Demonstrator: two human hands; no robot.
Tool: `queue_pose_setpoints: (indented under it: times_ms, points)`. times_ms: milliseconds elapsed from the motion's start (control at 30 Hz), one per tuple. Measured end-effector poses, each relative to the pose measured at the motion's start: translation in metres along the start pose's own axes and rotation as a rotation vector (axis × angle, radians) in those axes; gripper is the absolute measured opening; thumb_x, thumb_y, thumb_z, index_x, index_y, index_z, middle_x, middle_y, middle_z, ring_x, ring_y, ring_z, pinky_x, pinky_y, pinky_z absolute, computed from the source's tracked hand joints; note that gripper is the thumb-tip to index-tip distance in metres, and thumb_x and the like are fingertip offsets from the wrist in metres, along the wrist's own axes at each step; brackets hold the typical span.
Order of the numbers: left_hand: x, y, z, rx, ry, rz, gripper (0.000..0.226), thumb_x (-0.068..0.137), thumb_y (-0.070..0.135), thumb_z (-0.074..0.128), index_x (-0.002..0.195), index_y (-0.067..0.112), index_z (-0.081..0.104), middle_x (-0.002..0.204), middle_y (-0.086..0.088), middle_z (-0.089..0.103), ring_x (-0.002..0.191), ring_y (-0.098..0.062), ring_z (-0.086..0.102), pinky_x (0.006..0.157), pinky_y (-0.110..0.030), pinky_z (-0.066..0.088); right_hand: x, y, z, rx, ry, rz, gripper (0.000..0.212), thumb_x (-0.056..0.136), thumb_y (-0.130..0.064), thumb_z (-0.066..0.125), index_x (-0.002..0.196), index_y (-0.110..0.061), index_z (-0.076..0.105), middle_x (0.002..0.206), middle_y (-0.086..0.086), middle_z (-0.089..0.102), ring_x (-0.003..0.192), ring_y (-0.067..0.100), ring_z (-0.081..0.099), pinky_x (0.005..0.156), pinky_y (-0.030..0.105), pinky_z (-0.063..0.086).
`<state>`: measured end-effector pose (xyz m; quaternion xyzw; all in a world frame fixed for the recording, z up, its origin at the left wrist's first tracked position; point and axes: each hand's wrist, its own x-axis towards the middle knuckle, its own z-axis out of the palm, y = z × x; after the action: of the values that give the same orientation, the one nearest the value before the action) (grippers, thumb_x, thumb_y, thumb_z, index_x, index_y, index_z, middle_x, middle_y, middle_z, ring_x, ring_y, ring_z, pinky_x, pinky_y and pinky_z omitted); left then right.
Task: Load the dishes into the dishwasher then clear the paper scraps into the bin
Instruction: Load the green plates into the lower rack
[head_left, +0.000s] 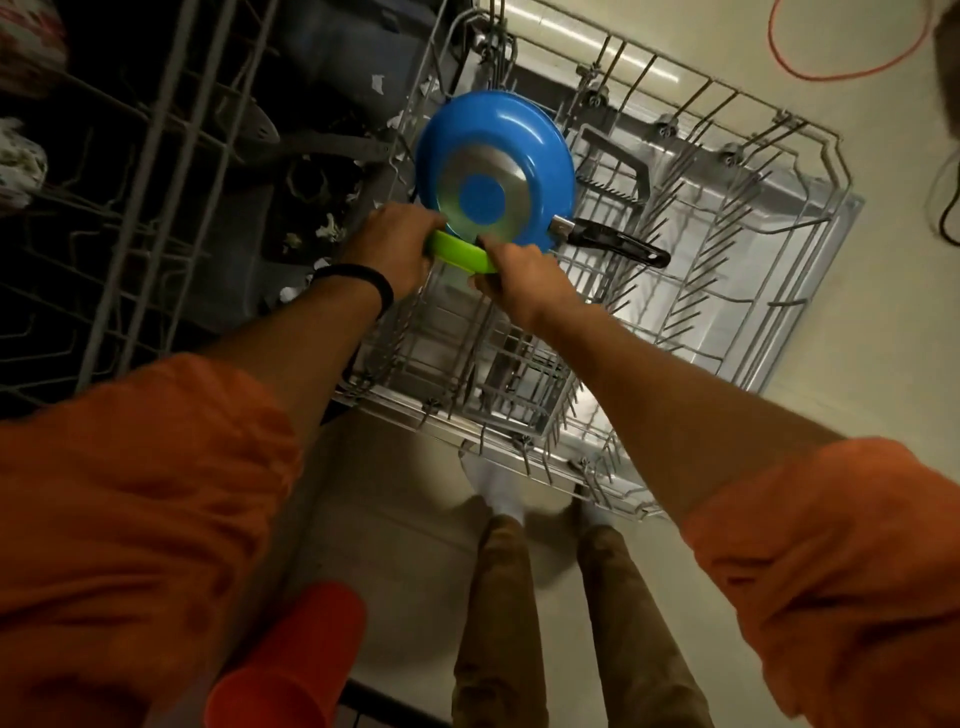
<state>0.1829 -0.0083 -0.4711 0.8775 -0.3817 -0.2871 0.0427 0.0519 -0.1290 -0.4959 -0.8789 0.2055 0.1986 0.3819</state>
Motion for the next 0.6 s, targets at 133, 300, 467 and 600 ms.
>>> queue_pose_setpoints:
  times_ms: [133,300,467,600]
  points:
    - [0.01,-0.002,0.006,0.005,0.032,0.063,0.027,0.087,-0.002,0.062,0.113,0.007,0.059,0.117,-0.019,0.059,0.11,-0.039,0.056,0.089,-0.049,0.046,0.018,0.014,-0.008,0.056,-0.043,0.018,0.035,0.098,-0.025,0.061,0.131,-0.018,0.054,0.111,0.007,0.065,0.095,0.02,0.059,0.079,0.03,0.04]
    - [0.013,-0.004,0.012,0.008,0.069,0.068,0.035,0.087,-0.002,0.064,0.119,0.008,0.055,0.12,-0.018,0.057,0.114,-0.038,0.053,0.091,-0.049,0.045,0.021,0.02,-0.007,0.143,-0.058,0.032,0.034,0.098,-0.029,0.062,0.13,-0.019,0.054,0.103,-0.004,0.057,0.095,0.015,0.058,0.08,0.029,0.04]
    - [0.009,-0.004,0.019,-0.035,0.092,0.025,0.061,0.083,0.0,0.073,0.137,0.013,0.049,0.136,-0.014,0.052,0.124,-0.037,0.051,0.101,-0.05,0.046,0.009,0.015,-0.004,0.121,-0.005,0.031,0.039,0.096,-0.026,0.064,0.132,-0.018,0.051,0.118,0.003,0.062,0.096,0.013,0.054,0.08,0.028,0.041]
    - [-0.009,0.004,0.018,-0.058,0.136,-0.002,0.071,0.082,0.005,0.076,0.144,0.016,0.044,0.144,-0.01,0.046,0.129,-0.036,0.048,0.106,-0.05,0.045,-0.012,0.008,-0.016,0.121,0.044,0.039,0.052,0.092,-0.025,0.07,0.138,-0.02,0.045,0.133,0.004,0.06,0.112,0.017,0.057,0.09,0.031,0.047]
